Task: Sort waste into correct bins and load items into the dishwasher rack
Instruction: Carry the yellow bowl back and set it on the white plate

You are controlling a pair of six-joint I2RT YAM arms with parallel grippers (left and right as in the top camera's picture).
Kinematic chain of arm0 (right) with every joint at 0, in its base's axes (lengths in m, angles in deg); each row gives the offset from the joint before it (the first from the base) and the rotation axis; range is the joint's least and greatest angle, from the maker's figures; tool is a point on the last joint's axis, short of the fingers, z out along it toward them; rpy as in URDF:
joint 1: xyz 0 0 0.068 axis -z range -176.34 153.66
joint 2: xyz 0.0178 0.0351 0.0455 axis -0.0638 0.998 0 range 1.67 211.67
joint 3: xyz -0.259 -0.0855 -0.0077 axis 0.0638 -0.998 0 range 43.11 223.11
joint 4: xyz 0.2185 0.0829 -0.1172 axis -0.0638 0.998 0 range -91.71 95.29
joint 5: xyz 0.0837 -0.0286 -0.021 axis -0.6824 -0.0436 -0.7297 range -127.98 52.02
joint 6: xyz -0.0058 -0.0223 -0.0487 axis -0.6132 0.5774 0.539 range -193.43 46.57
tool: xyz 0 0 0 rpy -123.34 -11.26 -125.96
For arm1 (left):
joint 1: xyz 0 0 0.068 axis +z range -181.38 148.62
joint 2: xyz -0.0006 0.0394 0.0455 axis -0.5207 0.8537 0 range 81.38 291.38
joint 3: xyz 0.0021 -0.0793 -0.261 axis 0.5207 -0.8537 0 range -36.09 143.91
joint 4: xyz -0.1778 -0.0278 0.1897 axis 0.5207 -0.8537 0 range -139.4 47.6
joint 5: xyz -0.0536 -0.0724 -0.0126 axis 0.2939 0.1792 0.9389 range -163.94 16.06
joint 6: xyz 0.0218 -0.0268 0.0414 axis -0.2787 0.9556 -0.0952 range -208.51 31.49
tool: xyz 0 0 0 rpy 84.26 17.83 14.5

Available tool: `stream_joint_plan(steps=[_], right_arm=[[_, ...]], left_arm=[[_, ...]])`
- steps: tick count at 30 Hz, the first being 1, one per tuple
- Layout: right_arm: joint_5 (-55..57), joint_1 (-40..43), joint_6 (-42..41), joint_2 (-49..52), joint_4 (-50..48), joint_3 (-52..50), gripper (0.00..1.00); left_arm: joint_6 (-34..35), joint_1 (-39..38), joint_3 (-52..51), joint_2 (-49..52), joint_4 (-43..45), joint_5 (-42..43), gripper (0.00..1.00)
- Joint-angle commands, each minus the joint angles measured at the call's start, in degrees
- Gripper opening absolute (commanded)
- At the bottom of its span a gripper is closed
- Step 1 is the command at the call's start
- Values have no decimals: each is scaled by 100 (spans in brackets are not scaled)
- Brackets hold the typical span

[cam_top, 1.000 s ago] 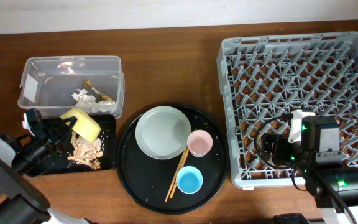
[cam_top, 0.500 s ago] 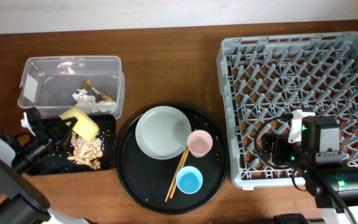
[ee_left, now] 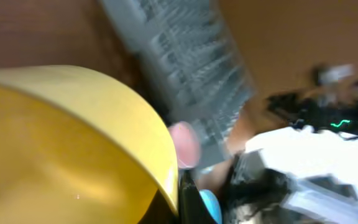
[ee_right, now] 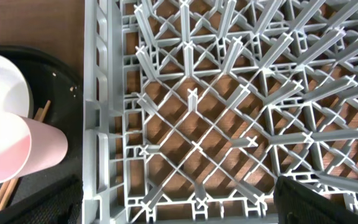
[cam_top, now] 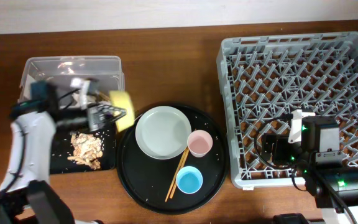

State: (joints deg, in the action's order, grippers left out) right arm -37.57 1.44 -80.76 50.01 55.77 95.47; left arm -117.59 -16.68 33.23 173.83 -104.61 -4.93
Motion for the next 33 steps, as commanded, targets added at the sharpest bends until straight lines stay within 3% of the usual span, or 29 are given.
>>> stream_joint_plan(steps=[1, 6, 9, 17, 20, 22, 23, 28, 33], right_arm=[[-15, 37, -26, 4, -2, 101, 99], [-15, 37, -24, 4, -2, 101, 99], [-17, 37, -24, 4, 0, 101, 99], [-17, 37, -26, 4, 24, 101, 99], [-17, 37, -24, 4, 24, 101, 99], [-17, 37, -24, 4, 26, 101, 99], [-17, 37, -26, 4, 24, 101, 99], [-15, 37, -24, 4, 26, 101, 99], [-15, 37, -26, 4, 24, 101, 99]], left_arm=[[2138, -1368, 162, -87, 1145, -2476, 0], [2396, -3261, 160, -9, 2006, -4371, 0], [2636, -4059, 160, 269, 2052, -5289, 0], [2848, -4454, 166, 1158, 2063, -5648, 0], [2846, -4452, 175, 1143, 1996, -5685, 20], [2846, -4454, 254, 1067, 1827, -5683, 49], [2844, -4454, 398, 951, 1635, -5687, 57], [3152, -4454, 852, 33, 476, -5630, 60], [3145, -4671, 579, -52, -437, -4900, 61]])
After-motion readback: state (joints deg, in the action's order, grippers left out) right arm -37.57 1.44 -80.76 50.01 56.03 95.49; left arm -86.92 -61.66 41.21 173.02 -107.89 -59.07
